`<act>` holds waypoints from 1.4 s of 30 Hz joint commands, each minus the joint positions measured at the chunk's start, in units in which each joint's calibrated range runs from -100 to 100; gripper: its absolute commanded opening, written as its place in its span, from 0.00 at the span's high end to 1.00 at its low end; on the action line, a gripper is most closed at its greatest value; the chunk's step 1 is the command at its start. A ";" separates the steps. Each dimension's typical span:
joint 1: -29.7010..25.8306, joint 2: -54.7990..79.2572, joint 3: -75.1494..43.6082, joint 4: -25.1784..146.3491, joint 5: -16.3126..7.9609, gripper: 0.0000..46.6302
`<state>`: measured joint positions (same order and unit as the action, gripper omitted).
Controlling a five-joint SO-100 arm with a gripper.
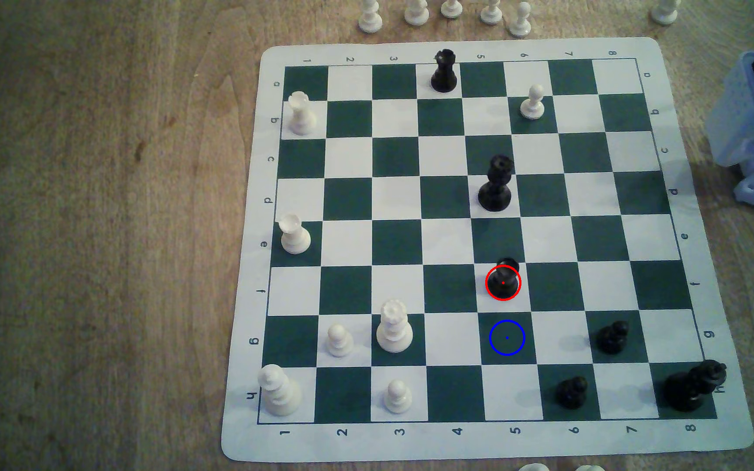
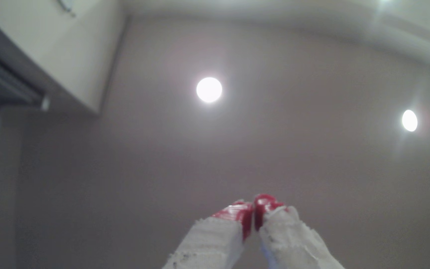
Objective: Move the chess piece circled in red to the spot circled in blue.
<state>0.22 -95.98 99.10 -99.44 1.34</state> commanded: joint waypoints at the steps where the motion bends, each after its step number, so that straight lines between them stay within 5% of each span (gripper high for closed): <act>1: -0.49 0.22 0.81 -0.31 0.29 1.00; 25: -0.49 0.22 0.81 -0.31 0.05 1.00; 28: -1.36 0.22 0.81 0.67 -0.10 0.90; 32: -1.82 0.22 0.81 2.72 -0.15 0.92; 39: -10.82 0.22 0.81 21.31 0.49 0.77; 41: -11.13 0.31 0.81 26.14 1.03 0.83; 42: -11.37 0.31 0.81 31.22 6.11 1.00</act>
<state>-9.66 -95.98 99.10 -79.44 1.88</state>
